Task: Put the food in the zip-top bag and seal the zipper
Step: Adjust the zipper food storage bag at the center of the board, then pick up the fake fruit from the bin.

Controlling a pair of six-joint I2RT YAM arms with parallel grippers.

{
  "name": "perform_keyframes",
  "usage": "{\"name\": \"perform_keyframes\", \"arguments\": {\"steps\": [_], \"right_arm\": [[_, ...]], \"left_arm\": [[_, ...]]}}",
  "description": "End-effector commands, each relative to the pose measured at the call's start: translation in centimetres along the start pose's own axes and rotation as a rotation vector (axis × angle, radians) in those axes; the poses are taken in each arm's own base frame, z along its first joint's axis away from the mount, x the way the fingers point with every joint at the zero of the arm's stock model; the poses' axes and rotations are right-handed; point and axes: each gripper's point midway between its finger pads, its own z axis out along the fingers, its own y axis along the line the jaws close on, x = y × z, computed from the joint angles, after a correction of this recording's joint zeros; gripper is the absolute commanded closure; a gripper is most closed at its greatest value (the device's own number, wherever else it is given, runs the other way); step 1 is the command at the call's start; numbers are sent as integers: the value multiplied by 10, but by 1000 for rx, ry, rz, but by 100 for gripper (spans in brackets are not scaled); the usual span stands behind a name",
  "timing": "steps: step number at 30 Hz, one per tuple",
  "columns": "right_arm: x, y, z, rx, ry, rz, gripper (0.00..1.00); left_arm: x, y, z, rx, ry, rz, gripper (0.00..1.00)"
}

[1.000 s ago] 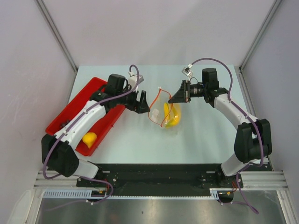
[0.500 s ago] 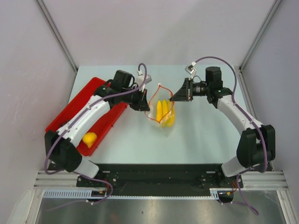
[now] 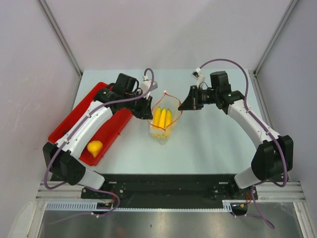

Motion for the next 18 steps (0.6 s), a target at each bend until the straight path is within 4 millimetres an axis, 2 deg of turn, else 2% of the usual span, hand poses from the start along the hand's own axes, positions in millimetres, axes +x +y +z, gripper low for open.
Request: {"name": "perform_keyframes", "arguments": {"steps": [1, 2, 3, 4, 5, 6, 7, 8, 9, 10, 12, 13, 15, 16, 18], "right_arm": [[-8, -6, -1, 56, 0, -78, 100], [-7, -11, 0, 62, 6, -73, 100], [-6, -15, 1, 69, 9, -69, 100], [-7, -17, 0, 76, 6, -69, 100], [-8, -21, 0, 84, 3, -66, 100], [-8, -22, 0, 84, 6, -63, 100], [-7, -23, 0, 83, 10, -60, 100], [-6, -24, 0, 86, 13, -58, 100], [-4, -23, 0, 84, 20, -63, 100], [-3, -23, 0, 82, 25, -63, 100], [-2, -22, 0, 83, 28, -63, 100], [-1, -24, 0, 85, 32, -61, 100], [-1, -24, -1, 87, 33, -60, 100], [-2, -24, -1, 85, 30, -62, 100], [-1, -22, -1, 73, 33, -61, 100]], "left_arm": [[-8, 23, -29, -58, -66, -12, 66], [-9, 27, -35, -65, -78, -17, 43], [-5, 32, -42, -80, -66, -31, 32], [-7, 46, -55, -122, -80, -28, 23], [-5, 52, -68, -159, -90, -27, 9], [3, 56, -78, -174, -80, -48, 3], [11, 74, -93, -211, -92, -77, 1], [16, 77, -106, -231, -102, -81, 0], [31, 84, -114, -260, -76, -111, 0], [45, 101, -125, -312, -64, -137, 1], [68, 121, -146, -421, -48, -177, 0], [87, 137, -154, -475, -25, -221, 0], [106, 157, -169, -561, -20, -281, 0], [126, 171, -172, -627, 34, -324, 0], [146, 194, -183, -733, 73, -398, 1]]}}
